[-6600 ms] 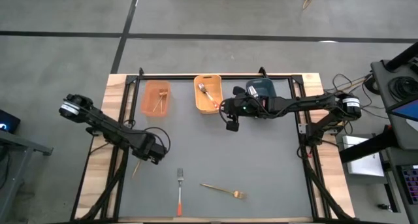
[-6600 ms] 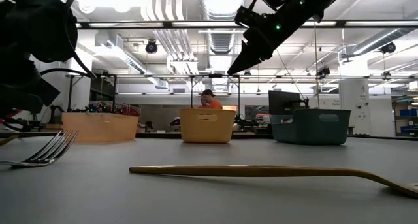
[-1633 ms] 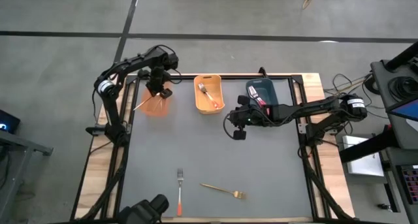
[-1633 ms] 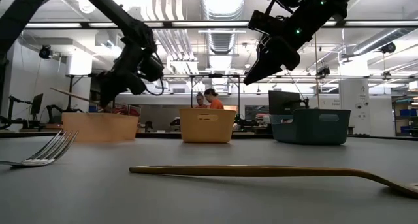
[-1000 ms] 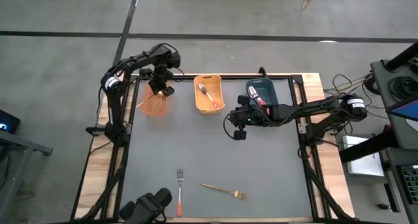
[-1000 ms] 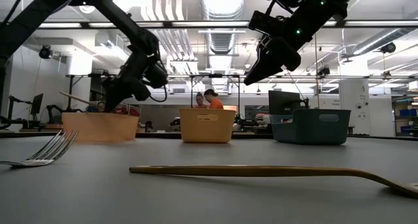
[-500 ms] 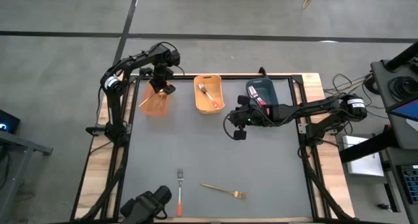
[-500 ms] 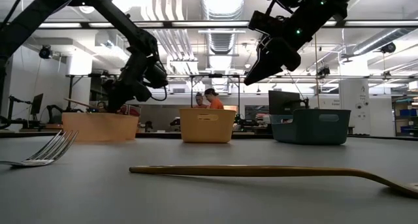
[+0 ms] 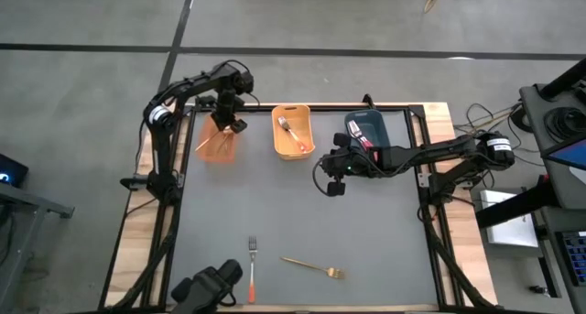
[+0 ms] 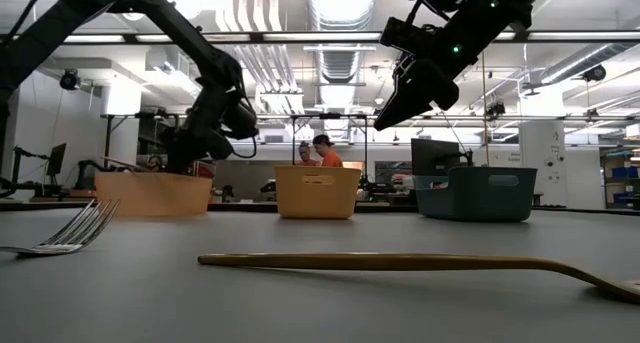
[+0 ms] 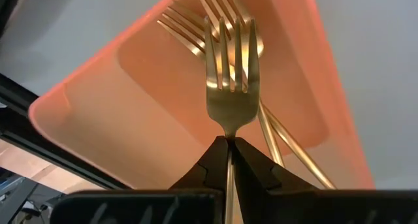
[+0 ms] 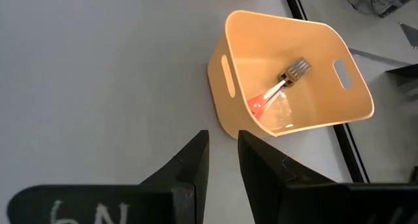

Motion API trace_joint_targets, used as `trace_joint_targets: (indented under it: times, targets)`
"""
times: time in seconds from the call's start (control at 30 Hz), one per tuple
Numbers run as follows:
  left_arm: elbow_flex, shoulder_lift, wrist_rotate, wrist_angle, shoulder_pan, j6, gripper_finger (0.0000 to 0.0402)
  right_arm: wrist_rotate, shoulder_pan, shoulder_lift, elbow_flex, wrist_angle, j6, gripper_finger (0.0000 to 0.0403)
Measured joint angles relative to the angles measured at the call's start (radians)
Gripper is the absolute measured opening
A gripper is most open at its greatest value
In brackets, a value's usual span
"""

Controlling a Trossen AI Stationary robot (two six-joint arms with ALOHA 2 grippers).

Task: Sort silverware by color (type)
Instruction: Put the gold fork into the orange bin

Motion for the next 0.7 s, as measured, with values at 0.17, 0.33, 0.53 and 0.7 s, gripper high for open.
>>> trace_joint_targets:
  times: [0.17,0.33,0.53,0.7]
  targets:
    - [0.0,0.023,0.0,0.009,0.0,0.006,0.0,0.0,0.0,0.0,0.0,0.0,0.0,0.0073]
    - [0.0,0.034,0.0,0.01,0.002,0.01,0.0,0.0,0.0,0.0,0.0,0.0,-0.002,0.0073]
    - [0.0,0.039,0.0,0.019,0.002,0.008,0.0,0.0,0.0,0.0,0.0,0.0,-0.002,0.0073]
    - [0.0,0.039,0.035,0.028,0.002,-0.01,0.0,0.0,0.0,0.0,0.0,0.0,-0.002,0.0073]
